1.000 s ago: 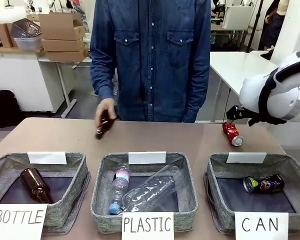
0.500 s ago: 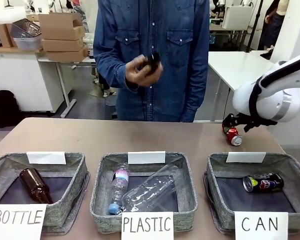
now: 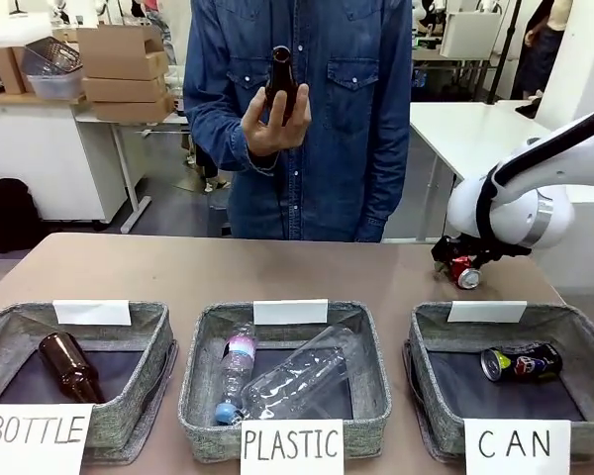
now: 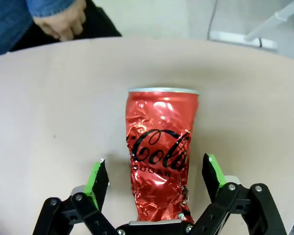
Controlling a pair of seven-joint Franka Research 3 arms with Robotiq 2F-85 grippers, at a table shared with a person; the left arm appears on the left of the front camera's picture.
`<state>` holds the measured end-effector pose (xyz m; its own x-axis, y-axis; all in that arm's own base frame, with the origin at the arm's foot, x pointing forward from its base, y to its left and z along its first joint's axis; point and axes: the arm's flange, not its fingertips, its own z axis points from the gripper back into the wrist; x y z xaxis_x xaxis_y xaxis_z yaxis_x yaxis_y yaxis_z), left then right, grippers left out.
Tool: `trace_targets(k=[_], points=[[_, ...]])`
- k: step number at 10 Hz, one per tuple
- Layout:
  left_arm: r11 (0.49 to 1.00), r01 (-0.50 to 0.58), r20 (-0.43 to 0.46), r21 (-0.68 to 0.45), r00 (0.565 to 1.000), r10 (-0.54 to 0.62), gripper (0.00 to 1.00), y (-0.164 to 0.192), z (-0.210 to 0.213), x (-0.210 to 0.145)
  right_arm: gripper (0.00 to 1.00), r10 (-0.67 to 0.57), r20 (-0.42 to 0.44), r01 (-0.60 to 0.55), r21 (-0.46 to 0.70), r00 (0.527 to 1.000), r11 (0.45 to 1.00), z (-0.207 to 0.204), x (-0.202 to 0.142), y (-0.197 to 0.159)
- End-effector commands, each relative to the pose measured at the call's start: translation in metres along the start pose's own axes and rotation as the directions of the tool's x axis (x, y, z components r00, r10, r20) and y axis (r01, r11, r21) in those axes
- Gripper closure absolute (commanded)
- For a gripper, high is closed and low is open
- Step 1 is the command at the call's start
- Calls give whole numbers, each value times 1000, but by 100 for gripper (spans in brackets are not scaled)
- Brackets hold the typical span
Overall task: Sort the can waste into the basket.
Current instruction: Pick up the can waste from the table and place it in the right Fabric basket.
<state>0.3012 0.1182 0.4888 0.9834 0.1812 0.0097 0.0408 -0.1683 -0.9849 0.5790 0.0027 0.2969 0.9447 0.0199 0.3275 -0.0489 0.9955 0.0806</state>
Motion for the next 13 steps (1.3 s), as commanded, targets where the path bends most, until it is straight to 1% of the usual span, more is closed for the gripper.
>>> trace_targets(k=[1,2,3,4,5,6,7,10,12,13], points=[[1000,7,-4,-12,1000,-7,10,-4,0,-2,0,-13,11,14,-43,1000,999,5,5,0],[1000,7,-4,-12,1000,-7,10,-4,0,-2,0,-15,3,15,-35,1000,999,4,4,0],[1000,7,-4,-12,1000,-7,10,-4,0,-2,59,-14,-1,14,-18,1000,1000,4,4,0],[1000,7,-4,-12,1000,-7,10,-4,0,-2,60,-14,3,14,-19,1000,1000,5,4,0],[1000,7,-4,-12,1000,-7,10,-4,0,-2,100,-13,9,14,-15,1000,1000,6,4,0],[1000,7,-4,-12,1000,-7,10,-4,0,-2,62,-7,11,8,-17,1000,1000,6,4,0],[1000,7,-4,-12,1000,-7,10,-4,0,-2,100,-3,10,3,-14,1000,1000,6,4,-1],[1000,7,-4,-12,1000,-7,10,-4,0,-2,100,-1,11,1,-5,1000,1000,6,4,-1],[1000,7,-4,-12,1000,-7,10,-4,0,-2,100,-30,14,30,-2,999,1000,5,4,-1],[1000,7,-4,-12,1000,-7,10,-4,0,-2,100,-20,19,20,-2,1000,1000,5,4,-1]])
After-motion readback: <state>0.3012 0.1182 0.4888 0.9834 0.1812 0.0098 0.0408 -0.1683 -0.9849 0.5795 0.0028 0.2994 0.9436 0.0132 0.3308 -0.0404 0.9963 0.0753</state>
